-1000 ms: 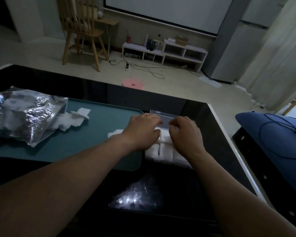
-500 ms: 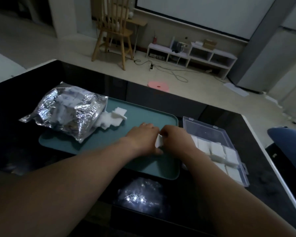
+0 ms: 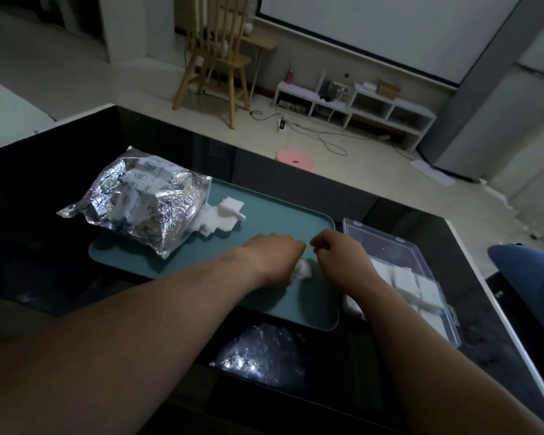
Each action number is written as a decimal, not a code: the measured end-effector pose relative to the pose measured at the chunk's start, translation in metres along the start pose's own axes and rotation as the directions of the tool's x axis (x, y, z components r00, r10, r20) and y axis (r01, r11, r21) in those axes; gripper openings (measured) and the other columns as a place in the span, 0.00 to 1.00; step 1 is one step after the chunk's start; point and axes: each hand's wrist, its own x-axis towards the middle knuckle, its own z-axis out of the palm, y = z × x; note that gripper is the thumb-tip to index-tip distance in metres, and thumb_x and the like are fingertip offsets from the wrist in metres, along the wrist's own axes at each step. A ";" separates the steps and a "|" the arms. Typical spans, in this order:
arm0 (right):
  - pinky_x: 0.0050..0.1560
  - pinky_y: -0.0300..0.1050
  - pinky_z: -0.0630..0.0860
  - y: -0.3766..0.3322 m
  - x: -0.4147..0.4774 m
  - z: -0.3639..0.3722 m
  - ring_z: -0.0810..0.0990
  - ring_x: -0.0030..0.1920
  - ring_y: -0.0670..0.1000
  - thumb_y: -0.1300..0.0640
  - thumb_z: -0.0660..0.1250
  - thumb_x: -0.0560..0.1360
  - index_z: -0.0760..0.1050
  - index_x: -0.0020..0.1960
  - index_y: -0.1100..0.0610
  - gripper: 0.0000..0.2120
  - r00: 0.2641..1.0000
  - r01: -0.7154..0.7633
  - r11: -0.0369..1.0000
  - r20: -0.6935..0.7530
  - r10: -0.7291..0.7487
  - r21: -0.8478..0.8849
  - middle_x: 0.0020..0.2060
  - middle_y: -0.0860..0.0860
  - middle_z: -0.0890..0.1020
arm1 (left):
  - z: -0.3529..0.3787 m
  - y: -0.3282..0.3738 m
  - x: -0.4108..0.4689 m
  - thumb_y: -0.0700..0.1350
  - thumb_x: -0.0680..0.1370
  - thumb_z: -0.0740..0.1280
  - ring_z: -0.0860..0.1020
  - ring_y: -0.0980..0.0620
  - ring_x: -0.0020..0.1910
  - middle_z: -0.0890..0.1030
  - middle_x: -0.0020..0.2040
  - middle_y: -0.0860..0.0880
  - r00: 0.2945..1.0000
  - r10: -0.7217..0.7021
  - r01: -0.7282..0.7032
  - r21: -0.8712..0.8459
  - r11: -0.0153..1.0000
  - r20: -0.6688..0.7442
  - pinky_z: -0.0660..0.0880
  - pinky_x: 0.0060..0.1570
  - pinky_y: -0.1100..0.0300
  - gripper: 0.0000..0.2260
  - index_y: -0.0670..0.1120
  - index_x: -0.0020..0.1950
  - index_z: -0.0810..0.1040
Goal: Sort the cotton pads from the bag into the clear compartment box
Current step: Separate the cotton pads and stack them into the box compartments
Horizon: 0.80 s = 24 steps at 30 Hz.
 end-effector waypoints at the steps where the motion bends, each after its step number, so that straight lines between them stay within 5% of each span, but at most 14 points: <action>1: 0.63 0.51 0.78 0.000 -0.003 -0.001 0.81 0.62 0.52 0.63 0.59 0.80 0.80 0.66 0.53 0.19 1.000 -0.010 1.000 -0.020 0.011 0.016 0.62 0.51 0.84 | 0.000 0.000 -0.001 0.47 0.77 0.69 0.76 0.42 0.55 0.76 0.58 0.45 1.000 0.004 -0.004 0.002 1.000 -0.001 0.66 0.44 0.51 0.11 0.50 0.53 0.68; 4: 0.62 0.51 0.79 0.004 -0.011 -0.004 0.81 0.59 0.51 0.61 0.59 0.81 0.80 0.64 0.51 0.17 0.998 -0.022 0.998 -0.059 0.025 0.054 0.60 0.49 0.84 | 0.000 -0.004 0.001 0.47 0.79 0.67 0.77 0.42 0.54 0.77 0.59 0.45 0.999 -0.025 0.022 -0.110 0.994 -0.022 0.70 0.46 0.51 0.12 0.48 0.61 0.72; 7: 0.59 0.50 0.79 0.005 -0.015 -0.007 0.81 0.55 0.49 0.60 0.60 0.81 0.80 0.63 0.50 0.15 0.998 -0.021 0.992 -0.063 0.029 0.120 0.57 0.47 0.84 | -0.013 -0.007 0.003 0.46 0.81 0.64 0.76 0.47 0.48 0.78 0.57 0.45 0.979 -0.200 0.152 -0.520 0.841 -0.037 0.71 0.42 0.54 0.13 0.48 0.66 0.73; 9: 0.57 0.53 0.81 0.003 -0.016 -0.010 0.83 0.53 0.49 0.60 0.61 0.81 0.80 0.62 0.51 0.14 0.998 -0.019 0.974 -0.058 0.032 0.226 0.56 0.47 0.85 | -0.022 -0.007 0.003 0.42 0.80 0.60 0.74 0.49 0.38 0.77 0.49 0.43 0.943 -0.324 0.213 -0.890 0.403 0.079 0.71 0.35 0.59 0.14 0.44 0.65 0.74; 11: 0.56 0.57 0.83 0.000 -0.018 -0.012 0.84 0.50 0.49 0.59 0.63 0.82 0.79 0.63 0.52 0.12 0.998 -0.036 0.914 -0.035 0.055 0.404 0.53 0.49 0.85 | -0.031 -0.007 -0.006 0.40 0.79 0.58 0.72 0.50 0.32 0.74 0.42 0.42 0.931 -0.254 0.234 -0.962 -0.139 0.263 0.69 0.30 0.60 0.14 0.40 0.62 0.75; 13: 0.54 0.55 0.83 -0.006 -0.021 -0.013 0.85 0.50 0.50 0.55 0.65 0.83 0.76 0.66 0.53 0.12 0.997 -0.070 0.809 0.007 0.082 0.584 0.53 0.51 0.84 | -0.037 -0.006 -0.017 0.41 0.78 0.57 0.72 0.51 0.32 0.75 0.40 0.43 0.942 -0.070 0.280 -0.884 -0.375 0.329 0.68 0.29 0.62 0.11 0.40 0.57 0.74; 17: 0.49 0.51 0.82 -0.013 -0.027 -0.017 0.87 0.48 0.52 0.49 0.68 0.83 0.79 0.62 0.53 0.11 0.998 -0.062 0.647 0.034 0.055 0.760 0.51 0.52 0.87 | -0.043 0.006 -0.034 0.42 0.78 0.54 0.72 0.51 0.33 0.76 0.41 0.44 0.945 0.143 0.326 -0.865 -0.382 0.293 0.67 0.27 0.64 0.13 0.42 0.59 0.73; 24: 0.54 0.66 0.82 -0.008 -0.034 -0.028 0.86 0.47 0.61 0.53 0.73 0.80 0.84 0.48 0.53 0.04 0.994 0.054 0.710 -0.103 0.026 0.702 0.42 0.52 0.88 | -0.048 0.012 -0.041 0.44 0.80 0.51 0.74 0.49 0.36 0.79 0.48 0.39 0.948 0.171 0.313 -0.890 -0.331 0.269 0.70 0.28 0.63 0.18 0.40 0.62 0.76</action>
